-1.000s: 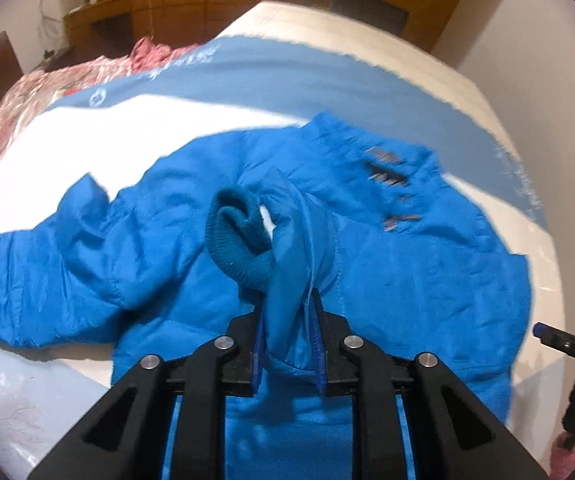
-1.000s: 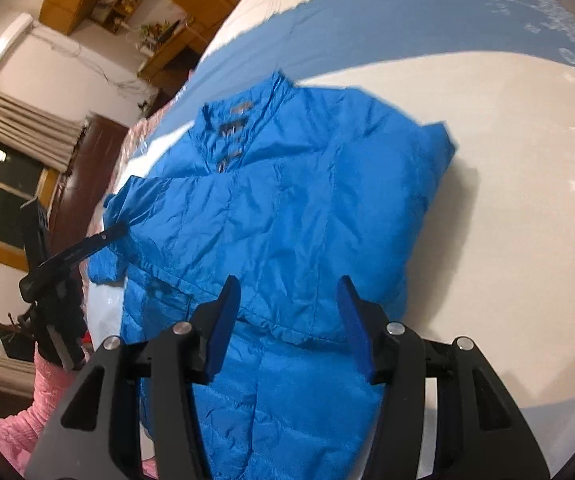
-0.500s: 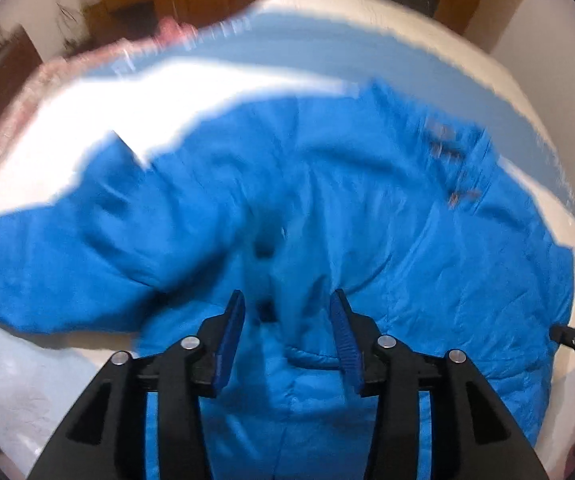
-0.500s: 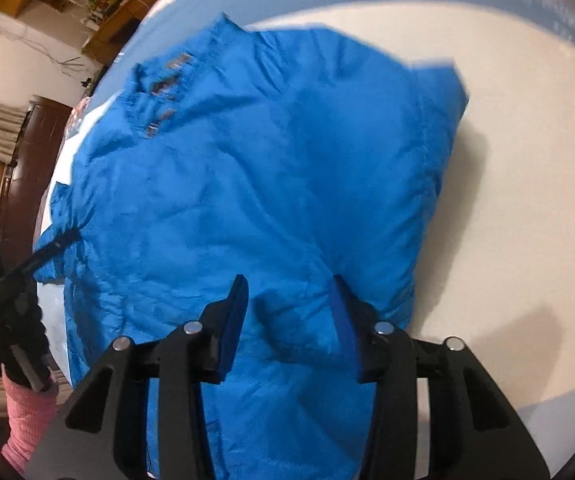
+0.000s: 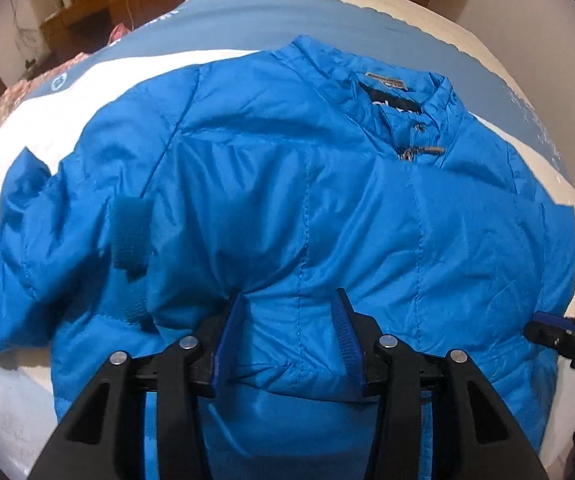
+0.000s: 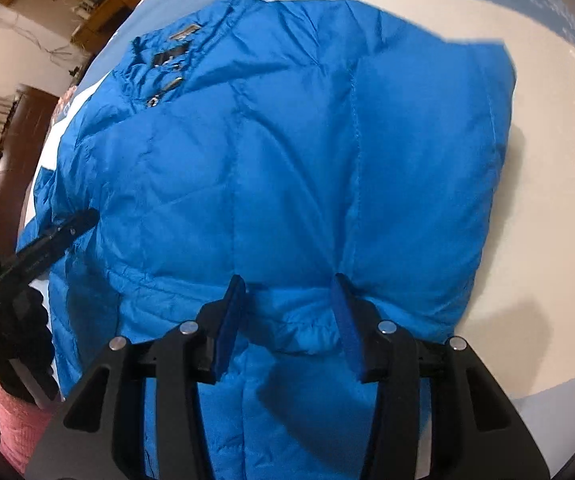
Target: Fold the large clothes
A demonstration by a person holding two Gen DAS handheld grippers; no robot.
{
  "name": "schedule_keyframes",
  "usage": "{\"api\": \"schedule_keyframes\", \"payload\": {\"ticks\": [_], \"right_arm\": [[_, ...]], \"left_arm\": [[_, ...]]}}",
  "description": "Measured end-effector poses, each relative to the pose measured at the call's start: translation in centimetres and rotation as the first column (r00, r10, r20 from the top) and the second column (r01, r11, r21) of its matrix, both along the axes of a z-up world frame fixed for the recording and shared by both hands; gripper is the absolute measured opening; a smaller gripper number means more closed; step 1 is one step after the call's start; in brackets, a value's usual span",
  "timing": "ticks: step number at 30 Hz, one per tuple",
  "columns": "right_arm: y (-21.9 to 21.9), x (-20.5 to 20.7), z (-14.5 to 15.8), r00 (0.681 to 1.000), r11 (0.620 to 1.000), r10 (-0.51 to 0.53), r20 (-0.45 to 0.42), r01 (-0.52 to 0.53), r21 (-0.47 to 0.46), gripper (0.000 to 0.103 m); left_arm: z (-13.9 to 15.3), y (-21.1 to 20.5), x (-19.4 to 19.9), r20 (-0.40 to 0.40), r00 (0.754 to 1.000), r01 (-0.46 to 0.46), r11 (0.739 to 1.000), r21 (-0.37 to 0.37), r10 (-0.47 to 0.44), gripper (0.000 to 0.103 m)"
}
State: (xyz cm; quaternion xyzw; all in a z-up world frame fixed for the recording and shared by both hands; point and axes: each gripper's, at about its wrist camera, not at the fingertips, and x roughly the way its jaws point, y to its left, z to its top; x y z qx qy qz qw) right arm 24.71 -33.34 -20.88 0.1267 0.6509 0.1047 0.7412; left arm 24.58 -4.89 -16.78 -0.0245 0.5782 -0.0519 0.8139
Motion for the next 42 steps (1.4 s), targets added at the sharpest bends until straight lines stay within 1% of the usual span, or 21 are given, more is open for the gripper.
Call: {"api": "schedule_keyframes", "payload": {"ticks": [5,7,8,9,11,12,14,16,18,20,23,24,25,27,28,31,33,36,37,40,42], "right_arm": [[1.0,0.2,0.1,1.000,0.998,0.000,0.000,0.000,-0.062,0.045],[0.9,0.0,1.3,1.000,0.998,-0.022,-0.002,0.022,-0.066,0.046],[1.0,-0.5,2.8,0.999,0.998,-0.023,0.036,0.025,-0.057,0.048],[1.2,-0.9,3.9,0.998,0.998,-0.021,0.061,0.024,-0.051,0.050],[1.8,-1.7,5.8,0.996,0.998,-0.014,0.087,0.019,-0.063,0.054],[2.3,-2.3,6.8,0.996,0.996,-0.010,0.093,0.017,-0.082,0.054],[3.2,-3.2,7.8,0.995,0.995,-0.003,0.103,0.013,-0.103,0.054],[4.0,-3.6,8.0,0.995,0.992,0.000,0.097,0.012,-0.129,0.054],[4.6,-4.1,8.1,0.995,0.989,0.003,0.096,0.011,-0.144,0.054],[5.8,-4.3,8.1,0.995,0.987,0.011,0.095,0.005,-0.158,0.054],[7.3,-4.6,8.4,0.995,0.982,0.024,0.098,-0.005,-0.189,0.054],[7.7,-4.6,8.4,0.995,0.980,0.030,0.097,-0.010,-0.197,0.054],[8.1,-4.5,8.4,0.995,0.979,0.031,0.095,-0.011,-0.201,0.054],[8.6,-4.3,8.2,0.996,0.978,0.028,0.089,-0.009,-0.208,0.054],[8.9,-4.1,8.2,0.996,0.977,0.030,0.088,-0.010,-0.214,0.054],[9.6,-4.1,8.2,0.996,0.973,0.033,0.083,-0.013,-0.231,0.054],[9.9,-4.0,8.2,0.996,0.970,0.036,0.079,-0.015,-0.244,0.054],[10.0,-4.0,8.2,0.997,0.967,0.028,0.074,-0.008,-0.256,0.054],[10.0,-4.1,8.3,0.997,0.966,0.024,0.075,-0.003,-0.260,0.054],[10.0,-4.2,8.4,0.997,0.963,0.018,0.074,0.003,-0.271,0.054],[9.9,-4.2,8.3,0.997,0.960,0.013,0.071,0.007,-0.279,0.054]], "left_arm": [[-0.1,-0.3,-0.2,0.008,1.000,0.007,1.000,0.007,-0.007,0.046],[1.1,0.3,-0.5,-0.002,1.000,0.005,1.000,-0.019,-0.005,0.046],[2.0,1.0,-0.8,0.009,1.000,-0.004,0.999,-0.039,0.004,0.046],[3.2,2.0,-1.2,0.030,0.999,-0.011,0.998,-0.055,0.013,0.047],[5.6,4.4,-2.4,0.069,0.997,-0.027,0.998,-0.064,0.032,0.059],[6.4,6.0,-2.9,0.084,0.995,-0.040,0.997,-0.062,0.045,0.059],[7.5,10.3,-4.6,0.096,0.991,-0.094,0.995,-0.034,0.097,0.062],[7.6,14.3,-5.6,0.077,0.985,-0.155,0.988,0.014,0.154,0.064],[7.0,20.0,-6.7,0.057,0.967,-0.254,0.965,0.068,0.250,0.064],[6.4,25.4,-8.0,0.035,0.938,-0.347,0.932,0.105,0.345,0.064],[5.1,32.9,-9.8,0.006,0.878,-0.476,0.870,0.132,0.479,0.064],[4.8,35.3,-10.4,0.000,0.854,-0.516,0.847,0.129,0.521,0.064],[4.7,36.7,-10.8,-0.005,0.839,-0.540,0.833,0.121,0.545,0.064],[3.9,40.6,-11.4,-0.027,0.792,-0.607,0.791,0.076,0.610,0.068],[3.5,42.5,-11.7,-0.033,0.762,-0.644,0.762,0.066,0.646,0.069],[2.1,46.5,-12.4,-0.057,0.695,-0.717,0.697,0.021,0.716,0.069],[1.3,48.5,-12.6,-0.078,0.662,-0.748,0.663,-0.012,0.745,0.070],[0.0,50.5,-12.5,-0.110,0.641,-0.767,0.639,-0.062,0.759,0.078],[-0.1,50.9,-12.3,-0.102,0.635,-0.772,0.630,-0.077,0.766,0.080],[0.0,51.1,-12.2,-0.074,0.633,-0.774,0.627,-0.089,0.770,0.081],[-0.1,51.3,-11.9,-0.069,0.619,-0.784,0.611,-0.105,0.782,0.079]]}}
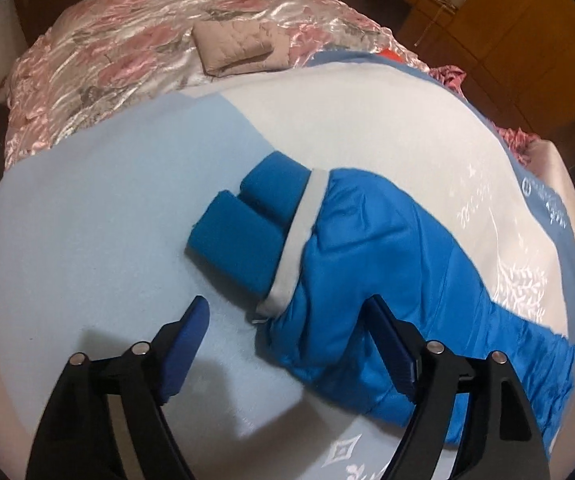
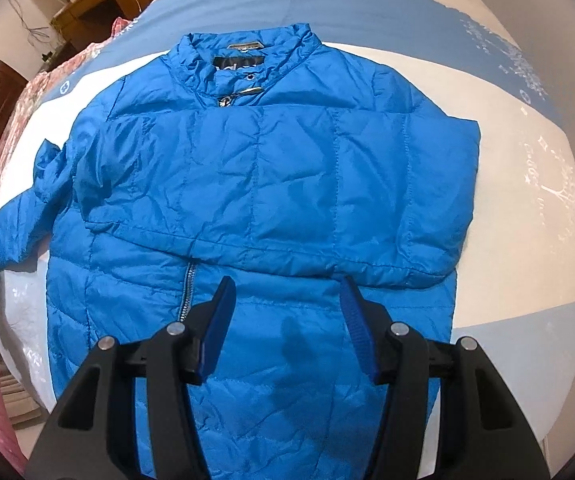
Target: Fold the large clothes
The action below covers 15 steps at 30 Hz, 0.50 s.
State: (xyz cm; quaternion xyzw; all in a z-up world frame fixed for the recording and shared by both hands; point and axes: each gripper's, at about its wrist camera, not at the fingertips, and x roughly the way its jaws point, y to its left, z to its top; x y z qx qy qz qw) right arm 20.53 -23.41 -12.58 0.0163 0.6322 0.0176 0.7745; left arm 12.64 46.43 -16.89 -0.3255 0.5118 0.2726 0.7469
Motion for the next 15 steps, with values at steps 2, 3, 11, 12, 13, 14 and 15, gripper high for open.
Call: {"api": "schedule_keyframes", "payload": {"ticks": [2,3,11,12,13,14,15], "right_arm": [[-0.1,0.0,-0.1,1.000,1.000,-0.006,-0.004,0.006,-0.001,0.054],[-0.2,0.0,-0.1,1.000,1.000,-0.008,-0.006,0.008,-0.001,0.054],[-1.1,0.2,0.0,0.999,0.999,-0.040,-0.008,0.040,0.001,0.054],[-1.3,0.2,0.1,0.999,0.999,-0.043,-0.005,0.043,0.005,0.054],[-1.4,0.2,0.2,0.999,0.999,-0.045,-0.003,0.045,0.008,0.054],[-1.5,0.2,0.2,0.999,0.999,-0.045,-0.001,0.045,0.009,0.054],[-1.7,0.2,0.3,0.999,0.999,-0.045,0.002,0.045,0.012,0.054]], "left_arm": [[0.1,-0.3,0.4,0.023,1.000,0.018,1.000,0.004,-0.019,0.046],[0.2,-0.4,0.6,0.037,0.999,0.028,1.000,-0.012,-0.028,0.042],[5.0,-5.0,0.9,0.128,0.987,0.079,0.991,0.108,-0.093,0.021],[6.2,-6.3,1.0,0.150,0.981,0.105,0.985,0.135,-0.125,0.021],[7.6,-7.9,1.2,0.173,0.971,0.138,0.976,0.166,-0.167,0.021],[8.7,-9.4,1.3,0.191,0.960,0.170,0.968,0.185,-0.205,0.021],[9.7,-10.8,1.5,0.211,0.946,0.204,0.959,0.197,-0.244,0.021]]}}
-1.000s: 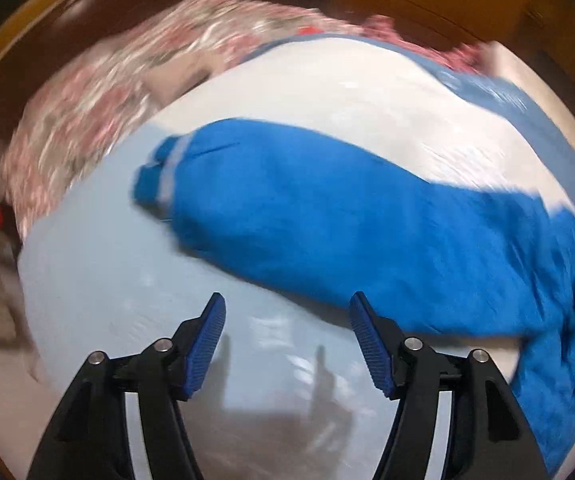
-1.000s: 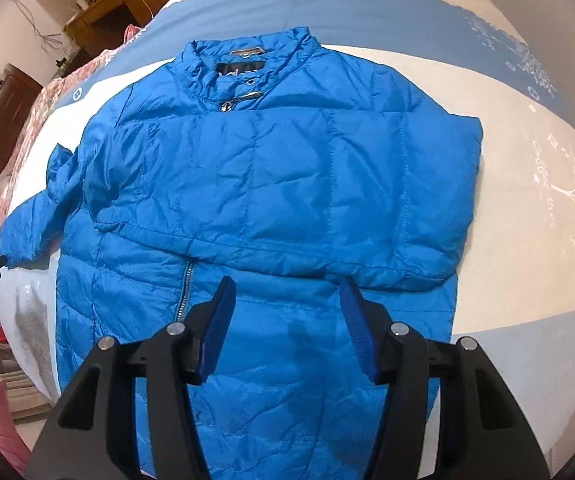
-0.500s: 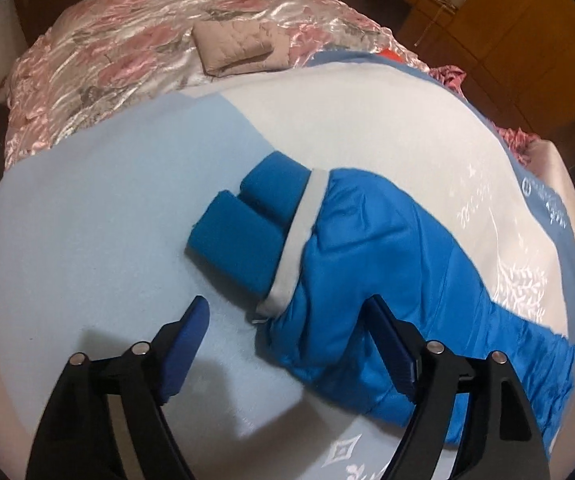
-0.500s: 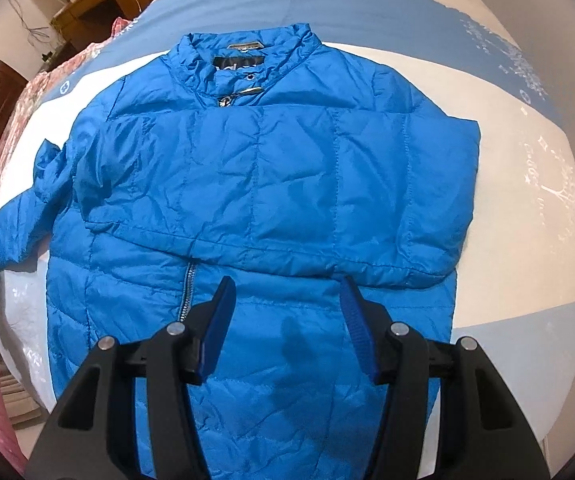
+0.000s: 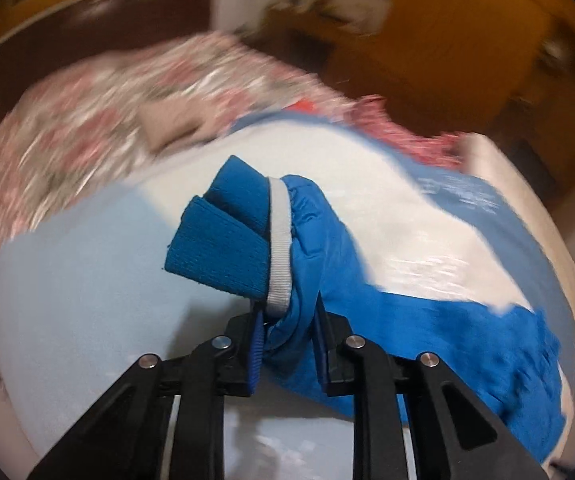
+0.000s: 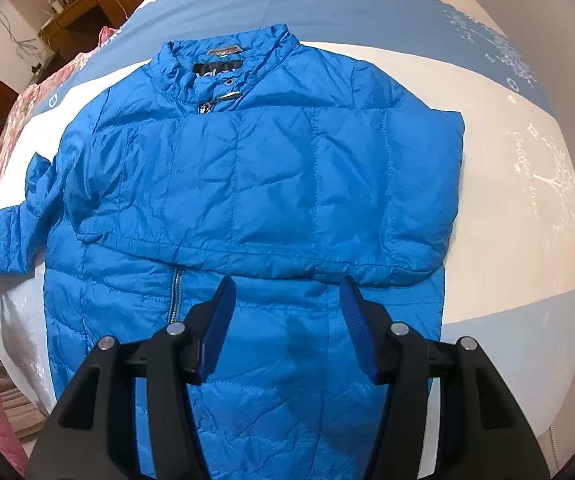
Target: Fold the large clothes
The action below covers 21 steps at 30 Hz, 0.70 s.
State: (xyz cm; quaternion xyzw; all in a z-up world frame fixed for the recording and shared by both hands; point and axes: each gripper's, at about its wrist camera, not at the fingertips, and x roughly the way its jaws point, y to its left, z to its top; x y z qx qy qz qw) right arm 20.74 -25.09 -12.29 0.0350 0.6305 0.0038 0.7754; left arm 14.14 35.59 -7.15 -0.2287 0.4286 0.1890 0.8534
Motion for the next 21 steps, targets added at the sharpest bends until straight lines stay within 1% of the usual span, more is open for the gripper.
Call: {"api": "schedule_keyframes", "payload": {"ticks": [1,2,3,4,5,7,9,10,11,12,13,14,16,17,21], "right_arm": [[-0.1,0.0,0.0,1.000,1.000,0.000,0.001,0.000,0.002,0.054],[-0.2,0.0,0.0,1.000,1.000,0.000,0.003,0.000,0.005,0.054],[-0.4,-0.1,0.0,1.000,1.000,-0.001,0.005,0.001,0.009,0.054],[-0.6,-0.2,0.0,1.000,1.000,-0.002,0.005,0.002,0.012,0.054],[-0.8,-0.3,-0.1,1.000,1.000,-0.004,0.005,0.004,0.015,0.054],[-1.4,-0.5,-0.2,1.000,1.000,-0.013,0.006,0.012,0.022,0.054],[-2.0,-0.7,-0.3,1.000,0.999,-0.020,0.007,0.020,0.027,0.054],[-2.4,-0.9,-0.3,1.000,0.999,-0.024,0.009,0.024,0.029,0.054],[-2.7,-1.0,-0.3,1.000,0.999,-0.027,0.009,0.026,0.031,0.054],[-3.1,-1.1,-0.3,0.999,0.999,-0.030,0.011,0.030,0.033,0.054],[-3.5,-1.3,-0.3,0.999,0.999,-0.032,0.011,0.032,0.033,0.054],[-3.8,-1.4,-0.3,0.999,0.999,-0.036,0.012,0.036,0.033,0.054],[-4.7,-1.6,-0.3,0.999,0.998,-0.044,0.014,0.043,0.034,0.054],[-4.9,-1.7,-0.3,0.999,0.998,-0.046,0.014,0.045,0.034,0.054],[-6.3,-2.0,-0.8,0.998,0.998,-0.055,0.008,0.055,0.035,0.054]], "left_arm": [[1.3,-2.3,0.4,0.023,0.998,0.055,0.998,0.010,-0.055,0.021],[1.9,-3.7,0.6,0.033,0.996,0.086,0.996,0.018,-0.087,0.021],[2.9,-6.1,1.1,0.050,0.989,0.141,0.990,0.030,-0.143,0.021],[3.5,-7.7,1.4,0.058,0.982,0.177,0.983,0.037,-0.179,0.021],[4.2,-10.2,1.8,0.071,0.970,0.231,0.972,0.043,-0.234,0.020],[5.1,-14.7,2.6,0.084,0.941,0.324,0.945,0.049,-0.327,0.020],[5.5,-19.1,3.5,0.089,0.906,0.410,0.911,0.047,-0.413,0.020],[5.6,-21.8,3.9,0.092,0.879,0.464,0.884,0.053,-0.467,0.020],[5.7,-23.5,4.2,0.095,0.863,0.493,0.868,0.057,-0.496,0.020],[5.8,-25.7,4.6,0.097,0.841,0.530,0.846,0.055,-0.533,0.020],[5.7,-27.1,4.8,0.098,0.826,0.553,0.832,0.051,-0.555,0.020],[5.5,-29.4,5.4,0.098,0.804,0.585,0.810,0.046,-0.586,0.020],[5.0,-32.0,5.9,0.091,0.781,0.617,0.786,0.042,-0.618,0.019],[4.5,-33.8,6.3,0.081,0.766,0.638,0.769,0.034,-0.638,0.019],[2.3,-38.7,7.0,0.048,0.722,0.690,0.723,0.027,-0.690,0.019]]}}
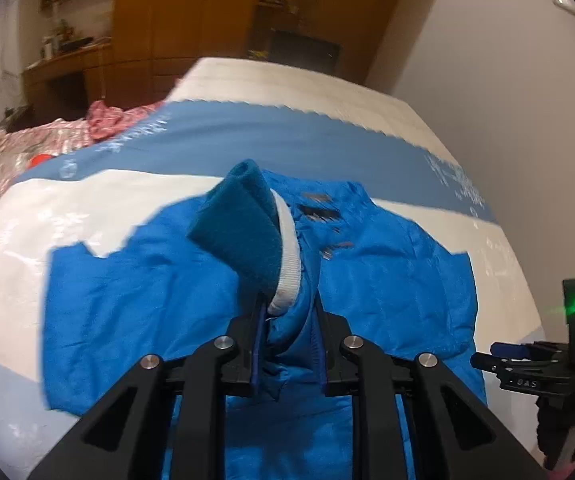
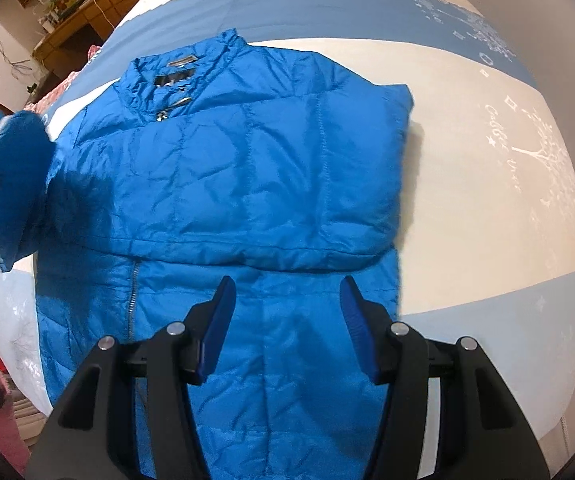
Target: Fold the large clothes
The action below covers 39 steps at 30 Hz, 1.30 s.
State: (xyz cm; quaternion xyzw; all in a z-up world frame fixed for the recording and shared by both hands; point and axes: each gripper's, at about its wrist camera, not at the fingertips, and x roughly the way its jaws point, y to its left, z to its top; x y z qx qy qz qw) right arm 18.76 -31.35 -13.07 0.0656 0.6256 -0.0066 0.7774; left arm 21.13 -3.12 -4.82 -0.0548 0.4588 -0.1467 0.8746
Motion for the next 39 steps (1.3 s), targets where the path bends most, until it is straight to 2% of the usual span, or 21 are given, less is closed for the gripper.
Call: {"api": "schedule_keyframes", "payload": {"ticks": [3,6,8,11,13,18,21,28,30,32,33,36,39], "right_arm": [[-0.7,0.1,-0.4,1.000,1.000,-0.007,-0.007,0.007,0.006,0.054],[-1.0,0.2,-0.6,1.000,1.000,-0.008,-0.007,0.008,0.017,0.054],[-0.9,0.3,-0.6,1.000,1.000,-0.004,-0.003,0.004,0.023,0.054],[-0.5,0.7,-0.5,1.000,0.999,0.009,0.007,-0.009,0.046,0.054],[0.1,1.1,-0.4,1.000,0.997,0.023,0.010,-0.023,0.074,0.054],[2.7,3.8,-1.2,0.997,0.985,0.072,0.002,-0.071,0.159,0.055],[4.9,6.4,-2.4,0.994,0.971,0.109,-0.018,-0.103,0.215,0.055],[8.1,10.1,-5.7,0.985,0.971,0.139,-0.099,-0.116,0.209,0.056],[8.6,10.5,-6.0,0.983,0.966,0.160,-0.094,-0.136,0.220,0.045],[9.0,10.8,-6.1,0.979,0.957,0.179,-0.092,-0.152,0.246,0.023],[9.1,10.9,-6.0,0.978,0.955,0.191,-0.080,-0.165,0.248,0.016],[8.6,10.6,-4.9,0.981,0.954,0.190,-0.042,-0.175,0.245,0.013],[6.9,9.7,-3.0,0.987,0.963,0.161,0.006,-0.158,0.218,0.013]], "left_arm": [[-2.2,-2.8,0.8,-0.041,0.997,0.061,0.998,0.012,-0.060,0.020],[-4.7,-4.9,1.6,-0.107,0.983,0.149,0.989,0.008,-0.147,0.027],[-6.0,-5.5,1.6,-0.156,0.962,0.219,0.975,-0.042,-0.223,0.033],[-6.0,-5.0,1.2,-0.177,0.948,0.251,0.963,-0.096,-0.265,0.044],[-5.3,-3.6,0.9,-0.163,0.956,0.230,0.967,-0.107,-0.245,0.044],[-4.9,0.7,0.9,-0.154,0.981,0.120,0.993,0.012,-0.117,0.044],[-6.1,2.4,1.2,-0.185,0.980,0.081,0.996,0.027,-0.075,0.043],[-8.9,2.7,1.8,-0.224,0.973,0.070,0.997,0.045,-0.059,0.043],[-9.6,2.6,1.9,-0.234,0.971,0.067,0.997,0.049,-0.054,0.043],[-10.0,2.5,2.0,-0.239,0.969,0.066,0.997,0.047,-0.053,0.043],[-10.0,2.4,2.0,-0.240,0.969,0.065,0.997,0.048,-0.051,0.043],[-9.0,2.4,1.7,-0.231,0.971,0.066,0.997,0.040,-0.055,0.043],[-6.7,2.9,1.3,-0.181,0.982,0.055,0.998,0.017,-0.051,0.043]]}}
